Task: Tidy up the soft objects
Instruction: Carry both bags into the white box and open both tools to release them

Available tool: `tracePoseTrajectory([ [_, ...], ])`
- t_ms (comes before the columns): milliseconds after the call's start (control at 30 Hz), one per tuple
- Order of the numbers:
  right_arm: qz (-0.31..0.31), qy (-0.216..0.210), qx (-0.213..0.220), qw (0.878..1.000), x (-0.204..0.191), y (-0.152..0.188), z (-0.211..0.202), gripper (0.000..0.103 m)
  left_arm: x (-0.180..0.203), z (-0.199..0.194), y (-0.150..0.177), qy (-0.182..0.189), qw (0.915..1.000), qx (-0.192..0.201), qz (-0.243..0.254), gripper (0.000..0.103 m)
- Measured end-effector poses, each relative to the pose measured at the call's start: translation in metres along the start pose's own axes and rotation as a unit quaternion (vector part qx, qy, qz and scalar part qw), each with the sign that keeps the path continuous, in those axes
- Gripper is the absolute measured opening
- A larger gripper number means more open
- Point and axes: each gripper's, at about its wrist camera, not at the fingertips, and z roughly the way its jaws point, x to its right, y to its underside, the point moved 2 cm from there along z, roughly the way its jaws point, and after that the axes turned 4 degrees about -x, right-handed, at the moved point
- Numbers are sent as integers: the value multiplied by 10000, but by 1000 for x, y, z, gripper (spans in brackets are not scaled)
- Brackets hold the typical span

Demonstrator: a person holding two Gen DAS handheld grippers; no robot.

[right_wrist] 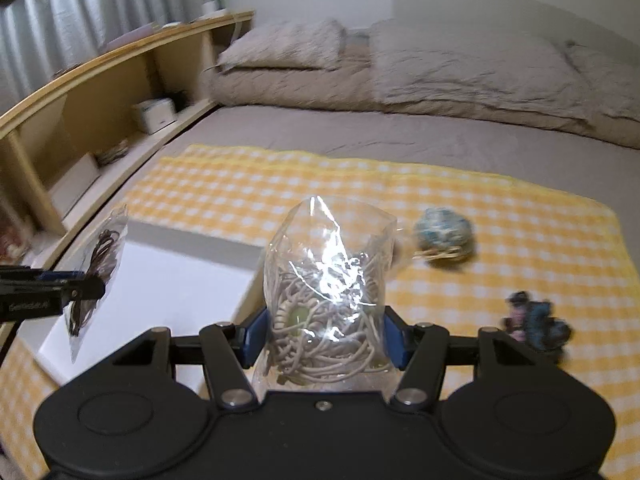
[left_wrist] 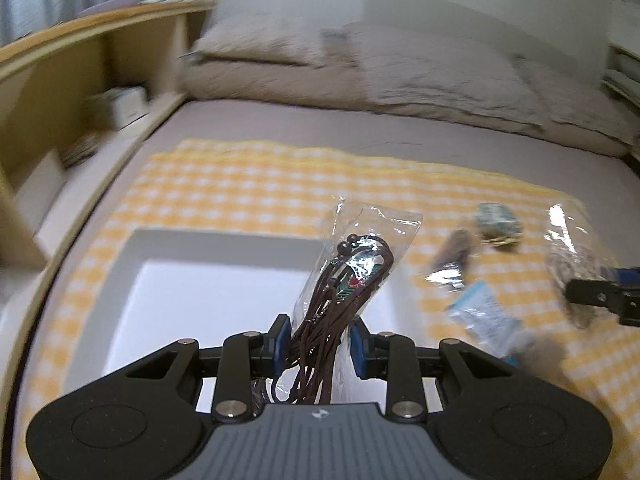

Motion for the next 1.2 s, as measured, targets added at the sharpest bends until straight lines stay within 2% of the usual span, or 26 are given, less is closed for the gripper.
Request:
tracePoseTrajectory([
  [200, -13, -270, -329, 9991, -35, 7, 21, 60, -56, 7, 16, -536, 9972, -296, -441, 33],
  [433, 68, -576, -803, 9951, -73, 21, 45, 60, -101, 22, 32, -981, 9905, -624, -728, 33],
  [567, 139, -755, -976, 9923, -94, 25, 52, 60, -119, 31, 41, -1158, 9857, -819, -913, 33],
  [700, 531, -819, -1176, 9883, -107, 31, 61, 60, -131, 37, 45, -1259, 9829, -925, -974, 33],
  [767, 737, -868, -1316, 9847, -112, 35, 67, 60, -132, 38, 45, -1271, 9829, -931, -949, 33],
  [1000, 1264, -814, -1451, 9779, -128, 45, 79, 61, -128, 49, 47, -1521, 9831, -951, -364, 34],
  [1100, 1488, -838, -1612, 9720, -127, 49, 87, 63, -128, 54, 50, -1455, 9840, -1007, -196, 35],
  [1200, 1583, -812, -1682, 9696, -127, 50, 89, 74, -126, 56, 52, -1392, 9845, -1062, -111, 41],
])
